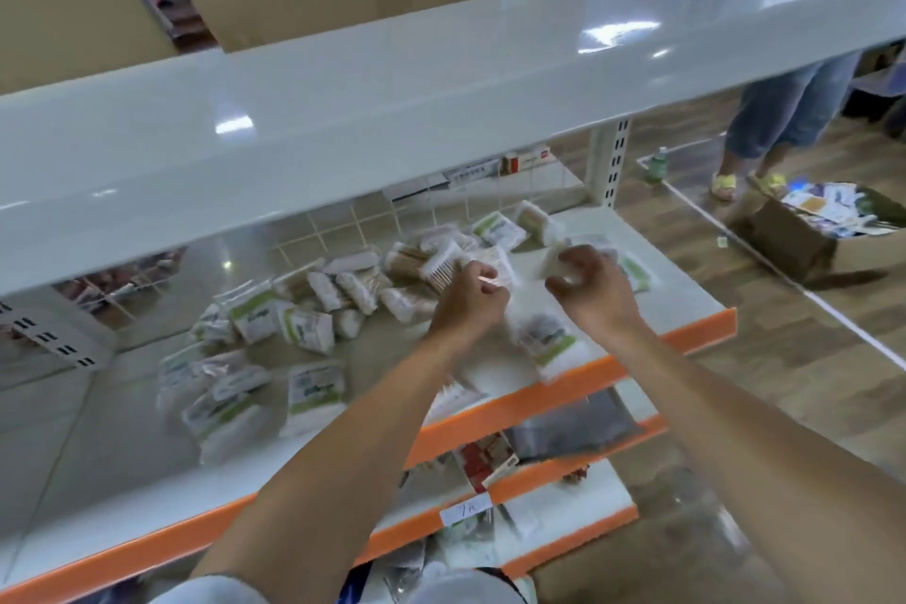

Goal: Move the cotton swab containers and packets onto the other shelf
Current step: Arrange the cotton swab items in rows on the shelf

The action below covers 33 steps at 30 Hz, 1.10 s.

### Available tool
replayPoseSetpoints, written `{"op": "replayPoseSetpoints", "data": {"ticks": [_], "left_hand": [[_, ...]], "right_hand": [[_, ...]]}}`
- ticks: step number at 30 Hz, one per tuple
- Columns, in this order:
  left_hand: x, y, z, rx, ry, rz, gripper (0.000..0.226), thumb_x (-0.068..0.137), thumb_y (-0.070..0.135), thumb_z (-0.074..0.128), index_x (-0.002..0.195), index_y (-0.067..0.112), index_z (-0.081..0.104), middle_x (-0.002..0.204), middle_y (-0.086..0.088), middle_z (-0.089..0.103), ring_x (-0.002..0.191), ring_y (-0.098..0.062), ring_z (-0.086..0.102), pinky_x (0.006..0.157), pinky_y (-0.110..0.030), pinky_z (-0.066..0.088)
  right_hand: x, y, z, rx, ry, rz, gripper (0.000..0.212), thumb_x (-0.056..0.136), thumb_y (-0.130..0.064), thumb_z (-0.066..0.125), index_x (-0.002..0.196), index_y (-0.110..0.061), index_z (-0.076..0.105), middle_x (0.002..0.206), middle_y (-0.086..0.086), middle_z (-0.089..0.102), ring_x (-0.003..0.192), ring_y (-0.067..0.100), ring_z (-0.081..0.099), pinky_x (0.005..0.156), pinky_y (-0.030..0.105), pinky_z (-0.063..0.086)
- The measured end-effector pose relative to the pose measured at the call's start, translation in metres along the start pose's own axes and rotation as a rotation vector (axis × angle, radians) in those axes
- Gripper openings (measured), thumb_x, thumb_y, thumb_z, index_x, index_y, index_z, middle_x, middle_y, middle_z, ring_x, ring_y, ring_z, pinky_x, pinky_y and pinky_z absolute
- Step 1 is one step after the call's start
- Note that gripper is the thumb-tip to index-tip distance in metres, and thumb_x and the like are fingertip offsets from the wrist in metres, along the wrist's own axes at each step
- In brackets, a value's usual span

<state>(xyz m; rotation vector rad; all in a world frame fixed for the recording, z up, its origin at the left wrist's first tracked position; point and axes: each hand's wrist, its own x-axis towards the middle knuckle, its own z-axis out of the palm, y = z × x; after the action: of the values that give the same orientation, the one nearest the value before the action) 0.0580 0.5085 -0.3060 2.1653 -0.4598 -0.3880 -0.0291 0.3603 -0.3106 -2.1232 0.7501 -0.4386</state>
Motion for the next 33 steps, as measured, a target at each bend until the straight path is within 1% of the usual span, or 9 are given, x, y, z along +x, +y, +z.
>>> {"op": "replayPoseSetpoints", "data": {"ticks": [3, 7, 11, 17, 19, 22, 25, 29, 33], "left_hand": [[0.014, 0.006, 0.000, 0.014, 0.022, 0.012, 0.032, 0.087, 0.026, 0.061, 0.118, 0.021, 0.058, 0.096, 0.004, 0.065, 0.089, -0.020, 0.065, 0.071, -0.029, 0.050], [0.025, 0.010, 0.007, 0.050, 0.081, 0.011, 0.030, 0.087, 0.030, 0.060, 0.116, 0.022, 0.060, 0.103, 0.000, 0.068, 0.087, -0.020, 0.067, 0.070, -0.028, 0.052], [0.026, 0.013, 0.025, 0.112, 0.135, -0.016, 0.029, 0.088, 0.031, 0.060, 0.115, 0.022, 0.061, 0.102, -0.001, 0.072, 0.093, -0.024, 0.068, 0.081, -0.038, 0.056], [0.025, 0.012, 0.040, 0.407, 0.319, 0.037, 0.027, 0.092, 0.033, 0.057, 0.116, 0.021, 0.064, 0.112, -0.002, 0.068, 0.102, -0.023, 0.062, 0.082, -0.035, 0.053], [0.026, 0.012, 0.042, 0.462, 0.364, 0.082, 0.025, 0.095, 0.030, 0.053, 0.114, 0.017, 0.064, 0.115, -0.007, 0.063, 0.107, -0.025, 0.057, 0.090, -0.040, 0.049], [0.033, 0.014, 0.039, 0.593, 0.386, 0.209, 0.027, 0.096, 0.023, 0.044, 0.108, 0.012, 0.064, 0.116, -0.007, 0.061, 0.113, -0.025, 0.052, 0.101, -0.039, 0.040], [0.042, 0.017, 0.036, 0.630, 0.403, 0.262, 0.023, 0.093, 0.016, 0.048, 0.110, 0.006, 0.060, 0.113, -0.011, 0.061, 0.108, -0.026, 0.049, 0.097, -0.035, 0.039], [0.064, 0.021, 0.031, 0.680, 0.366, 0.135, 0.025, 0.093, 0.014, 0.046, 0.115, 0.004, 0.052, 0.112, -0.014, 0.060, 0.103, -0.027, 0.051, 0.091, -0.035, 0.042], [0.081, 0.026, 0.017, 0.775, 0.300, 0.052, 0.036, 0.091, 0.007, 0.043, 0.126, 0.003, 0.050, 0.120, -0.017, 0.057, 0.109, -0.031, 0.052, 0.092, -0.039, 0.045]], "right_hand": [[0.025, -0.003, 0.004, -0.117, 0.019, -0.107, 0.041, 0.083, -0.023, 0.072, 0.123, -0.018, 0.066, 0.122, 0.018, 0.060, 0.113, 0.037, 0.055, 0.095, 0.039, 0.045], [0.057, -0.005, 0.006, -0.305, -0.066, -0.181, 0.056, 0.086, -0.030, 0.068, 0.140, -0.024, 0.053, 0.134, 0.019, 0.054, 0.121, 0.042, 0.049, 0.098, 0.044, 0.042], [0.088, -0.001, 0.007, -0.419, -0.224, -0.228, 0.068, 0.088, -0.033, 0.065, 0.150, -0.025, 0.038, 0.135, 0.021, 0.052, 0.119, 0.041, 0.049, 0.099, 0.046, 0.042], [0.109, 0.005, 0.009, -0.526, -0.343, -0.324, 0.063, 0.084, -0.027, 0.068, 0.139, -0.025, 0.038, 0.129, 0.019, 0.052, 0.115, 0.040, 0.050, 0.096, 0.050, 0.046], [0.118, 0.006, 0.011, -0.529, -0.365, -0.319, 0.061, 0.085, -0.025, 0.067, 0.137, -0.024, 0.037, 0.128, 0.020, 0.053, 0.115, 0.041, 0.050, 0.097, 0.053, 0.047], [0.131, 0.008, 0.017, -0.503, -0.348, -0.286, 0.063, 0.090, -0.026, 0.063, 0.143, -0.023, 0.031, 0.133, 0.022, 0.049, 0.120, 0.043, 0.047, 0.100, 0.054, 0.044], [0.141, 0.013, 0.023, -0.470, -0.348, -0.246, 0.060, 0.093, -0.033, 0.058, 0.145, -0.023, 0.030, 0.136, 0.023, 0.047, 0.123, 0.043, 0.045, 0.100, 0.053, 0.043], [0.149, 0.019, 0.027, -0.496, -0.303, -0.222, 0.060, 0.093, -0.046, 0.060, 0.144, -0.028, 0.033, 0.134, 0.023, 0.051, 0.121, 0.042, 0.049, 0.098, 0.051, 0.045], [0.151, 0.022, 0.030, -0.476, -0.239, -0.197, 0.055, 0.093, -0.051, 0.060, 0.140, -0.030, 0.038, 0.130, 0.022, 0.055, 0.114, 0.041, 0.056, 0.097, 0.050, 0.046]]}}
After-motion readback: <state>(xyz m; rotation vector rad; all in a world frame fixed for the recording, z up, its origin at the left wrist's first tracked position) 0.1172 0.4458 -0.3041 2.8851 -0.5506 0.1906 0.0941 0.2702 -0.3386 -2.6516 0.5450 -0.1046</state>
